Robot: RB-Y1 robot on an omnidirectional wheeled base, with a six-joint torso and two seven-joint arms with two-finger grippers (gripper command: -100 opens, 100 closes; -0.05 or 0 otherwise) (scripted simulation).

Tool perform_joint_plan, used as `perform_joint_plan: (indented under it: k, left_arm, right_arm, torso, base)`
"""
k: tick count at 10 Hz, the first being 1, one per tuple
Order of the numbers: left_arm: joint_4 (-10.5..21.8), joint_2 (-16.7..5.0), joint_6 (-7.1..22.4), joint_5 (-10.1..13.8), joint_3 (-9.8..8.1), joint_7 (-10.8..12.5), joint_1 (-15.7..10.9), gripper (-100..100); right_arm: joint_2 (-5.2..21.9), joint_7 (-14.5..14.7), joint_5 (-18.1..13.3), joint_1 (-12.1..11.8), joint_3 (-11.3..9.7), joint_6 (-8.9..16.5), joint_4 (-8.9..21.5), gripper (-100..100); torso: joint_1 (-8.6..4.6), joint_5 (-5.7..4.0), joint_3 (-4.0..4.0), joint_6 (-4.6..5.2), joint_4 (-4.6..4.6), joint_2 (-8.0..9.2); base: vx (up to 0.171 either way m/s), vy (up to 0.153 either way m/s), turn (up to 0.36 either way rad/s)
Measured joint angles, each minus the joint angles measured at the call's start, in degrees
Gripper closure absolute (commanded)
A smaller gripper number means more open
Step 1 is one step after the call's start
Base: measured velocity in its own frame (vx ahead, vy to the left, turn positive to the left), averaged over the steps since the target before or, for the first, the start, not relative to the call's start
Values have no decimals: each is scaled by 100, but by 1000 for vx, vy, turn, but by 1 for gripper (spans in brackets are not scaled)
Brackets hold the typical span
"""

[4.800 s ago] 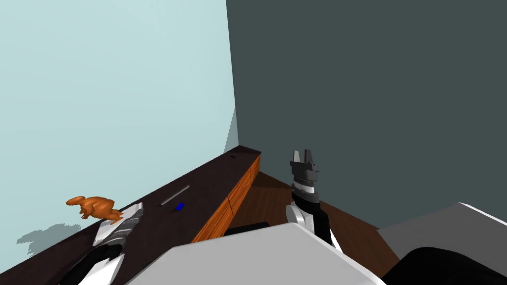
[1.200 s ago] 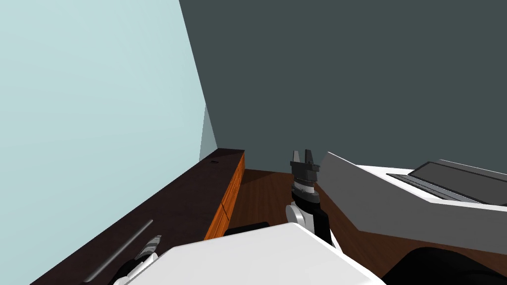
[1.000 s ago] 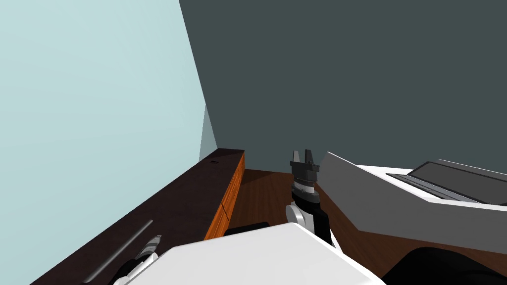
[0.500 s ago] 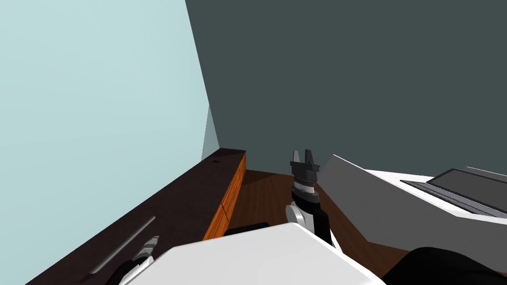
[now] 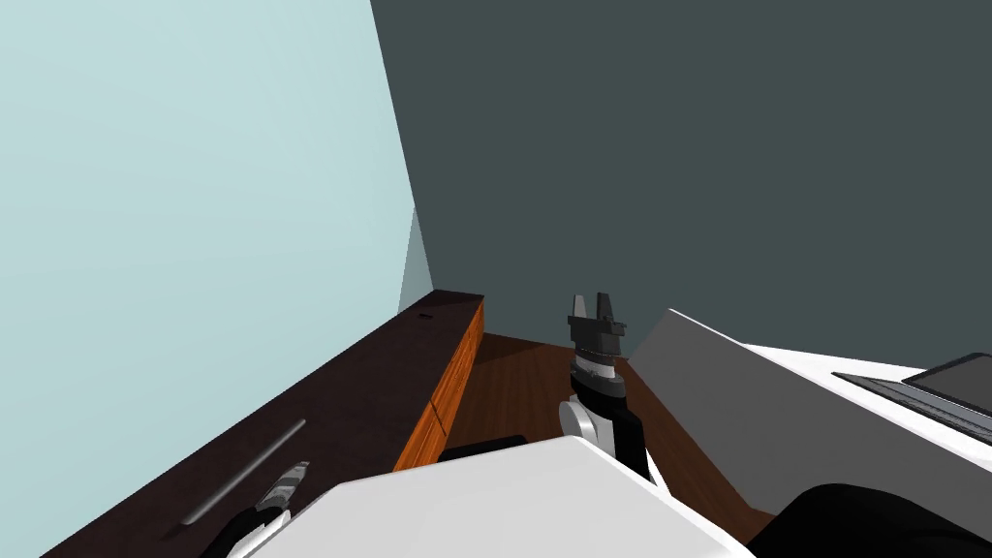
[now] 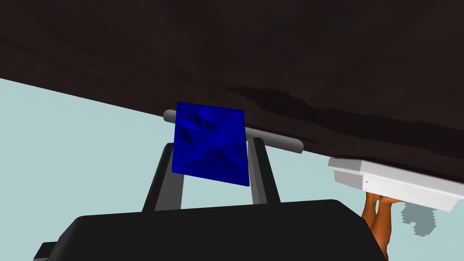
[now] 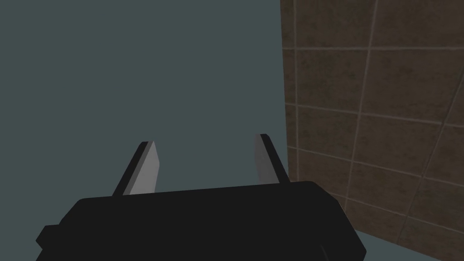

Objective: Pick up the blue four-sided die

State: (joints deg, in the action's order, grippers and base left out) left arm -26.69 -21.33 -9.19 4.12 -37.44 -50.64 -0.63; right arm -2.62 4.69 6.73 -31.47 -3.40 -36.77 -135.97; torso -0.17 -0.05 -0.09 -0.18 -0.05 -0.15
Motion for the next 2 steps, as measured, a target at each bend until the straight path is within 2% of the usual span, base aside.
perform_joint_plan:
  k: [1, 2]
  left_arm:
    - [-88, -26, 47, -3, 166, 143, 69, 100]
    - [-96, -28, 56, -4, 186, 174, 77, 0]
  right_arm:
    - [0, 0, 0, 0, 0, 0, 0, 0]
    - [0, 0, 0, 1, 0, 0, 0, 0]
  torso:
    - [2, 0, 1, 0, 0, 2]
    - [10, 2, 4, 2, 2, 7]
  base:
    - [16, -20, 22]
    - [0, 0, 0]
